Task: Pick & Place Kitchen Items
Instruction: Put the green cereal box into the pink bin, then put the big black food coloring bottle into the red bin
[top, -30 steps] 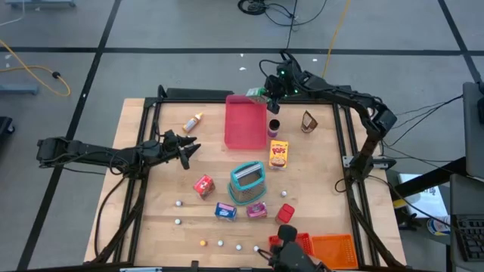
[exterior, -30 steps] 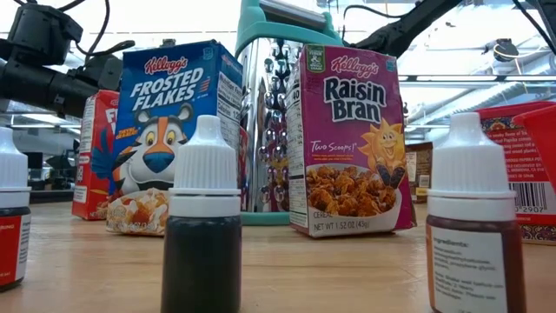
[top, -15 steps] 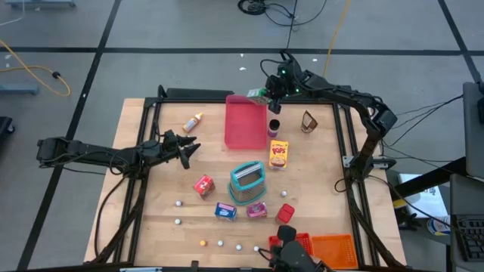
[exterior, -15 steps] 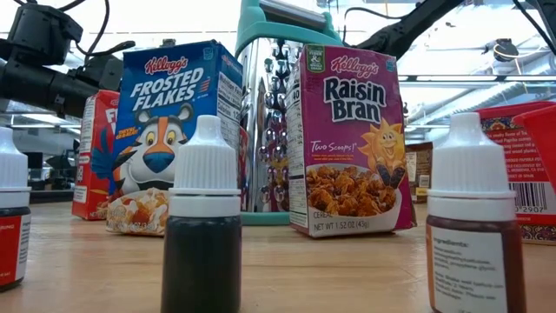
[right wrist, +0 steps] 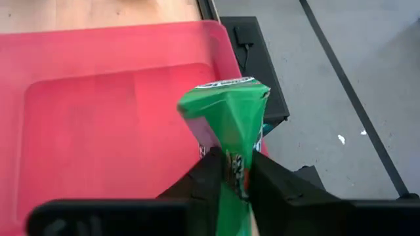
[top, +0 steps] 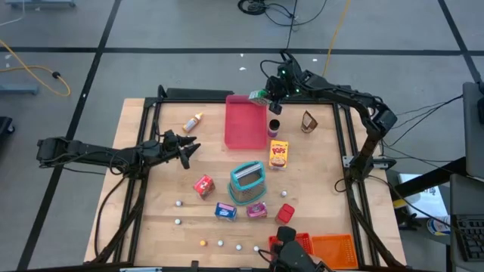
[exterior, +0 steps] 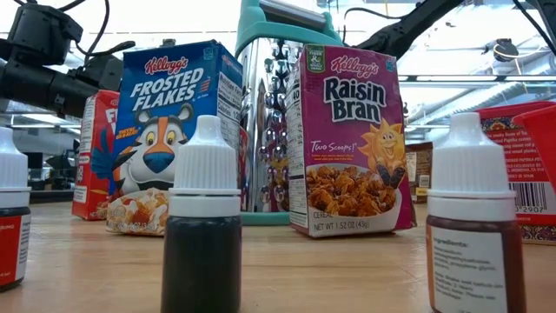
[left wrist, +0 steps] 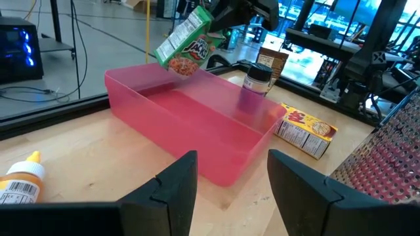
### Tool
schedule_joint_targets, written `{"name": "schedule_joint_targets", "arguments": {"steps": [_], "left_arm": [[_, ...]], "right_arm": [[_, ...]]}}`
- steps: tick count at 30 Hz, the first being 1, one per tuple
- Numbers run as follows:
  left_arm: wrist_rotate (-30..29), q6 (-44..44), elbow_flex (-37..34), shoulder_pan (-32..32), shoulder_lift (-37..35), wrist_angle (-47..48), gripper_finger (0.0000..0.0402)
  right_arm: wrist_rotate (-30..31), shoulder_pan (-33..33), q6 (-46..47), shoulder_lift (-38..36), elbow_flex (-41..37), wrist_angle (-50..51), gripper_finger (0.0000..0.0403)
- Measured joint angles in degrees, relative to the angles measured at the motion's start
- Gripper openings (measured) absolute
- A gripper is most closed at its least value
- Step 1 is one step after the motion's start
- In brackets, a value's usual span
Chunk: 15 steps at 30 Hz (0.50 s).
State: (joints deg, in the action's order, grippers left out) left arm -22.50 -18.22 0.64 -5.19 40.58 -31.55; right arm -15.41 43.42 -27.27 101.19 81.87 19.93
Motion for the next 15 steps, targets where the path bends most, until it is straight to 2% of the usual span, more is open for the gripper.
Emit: {"name": "schedule_joint_targets", "arguments": {"steps": [7,15], "left_arm": [[0.0,0.0,0.0,0.0,0.0,0.0,0.0186],[0.0,0.0,0.0,0.0,0.0,0.0,0.0186]], "right_arm": [[0.0,0.0,1.3,0.0,0.0,-1.2,0.0138],[0.1,-0.9,2.1,0.0,0.0,-2.8,0.0168]]}}
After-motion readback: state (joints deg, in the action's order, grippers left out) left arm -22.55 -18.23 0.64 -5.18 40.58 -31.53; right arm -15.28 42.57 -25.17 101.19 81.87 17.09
